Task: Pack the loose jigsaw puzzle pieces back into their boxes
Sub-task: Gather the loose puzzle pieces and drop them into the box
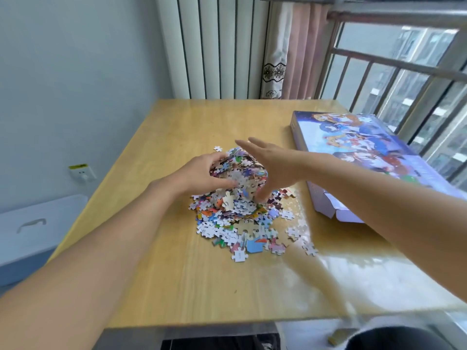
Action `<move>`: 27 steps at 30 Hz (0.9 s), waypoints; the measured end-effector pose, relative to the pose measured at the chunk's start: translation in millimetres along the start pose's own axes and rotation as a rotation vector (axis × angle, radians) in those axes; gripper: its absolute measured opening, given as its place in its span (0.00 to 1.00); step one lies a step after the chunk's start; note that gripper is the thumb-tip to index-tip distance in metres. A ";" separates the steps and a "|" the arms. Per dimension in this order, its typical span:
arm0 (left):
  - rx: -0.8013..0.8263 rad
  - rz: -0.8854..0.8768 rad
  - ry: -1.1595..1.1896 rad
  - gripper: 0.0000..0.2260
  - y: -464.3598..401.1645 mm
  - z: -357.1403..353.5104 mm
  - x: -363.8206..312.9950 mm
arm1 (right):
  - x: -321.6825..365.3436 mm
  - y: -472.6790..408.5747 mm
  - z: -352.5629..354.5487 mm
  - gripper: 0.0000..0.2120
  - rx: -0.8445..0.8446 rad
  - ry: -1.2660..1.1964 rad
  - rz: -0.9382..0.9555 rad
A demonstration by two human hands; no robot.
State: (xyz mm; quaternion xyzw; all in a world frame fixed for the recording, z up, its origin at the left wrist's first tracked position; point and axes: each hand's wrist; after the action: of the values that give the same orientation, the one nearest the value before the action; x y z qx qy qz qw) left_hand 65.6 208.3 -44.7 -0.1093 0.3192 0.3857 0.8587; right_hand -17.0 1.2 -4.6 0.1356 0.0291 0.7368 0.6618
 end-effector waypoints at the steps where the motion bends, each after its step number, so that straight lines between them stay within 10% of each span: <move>1: -0.007 -0.007 0.007 0.40 0.1 0.1 -1.0 | 0.5 -2.7 0.6 0.68 -0.038 -0.006 -0.007; 15: -0.039 -0.038 0.191 0.25 -9.4 1.4 13.7 | 3.0 -54.5 11.3 0.34 -0.119 0.096 0.204; 21: -0.047 -0.049 0.181 0.27 -12.4 2.8 15.0 | 1.1 -50.5 15.1 0.48 0.108 0.152 0.056; 27: -0.110 -0.025 0.264 0.20 -19.3 2.3 -0.1 | -2.3 -45.0 17.6 0.37 -0.005 0.058 0.006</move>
State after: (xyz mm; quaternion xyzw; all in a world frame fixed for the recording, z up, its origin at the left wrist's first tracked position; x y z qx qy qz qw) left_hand 80.8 196.2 -44.0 -0.2102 0.4064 0.3743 0.8066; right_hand 31.0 2.1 1.9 0.1128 0.0459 0.7424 0.6588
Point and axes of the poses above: each hand's wrist, its own y-axis away from the middle knuckle, its own z-axis out of the back of the hand, x = y × z
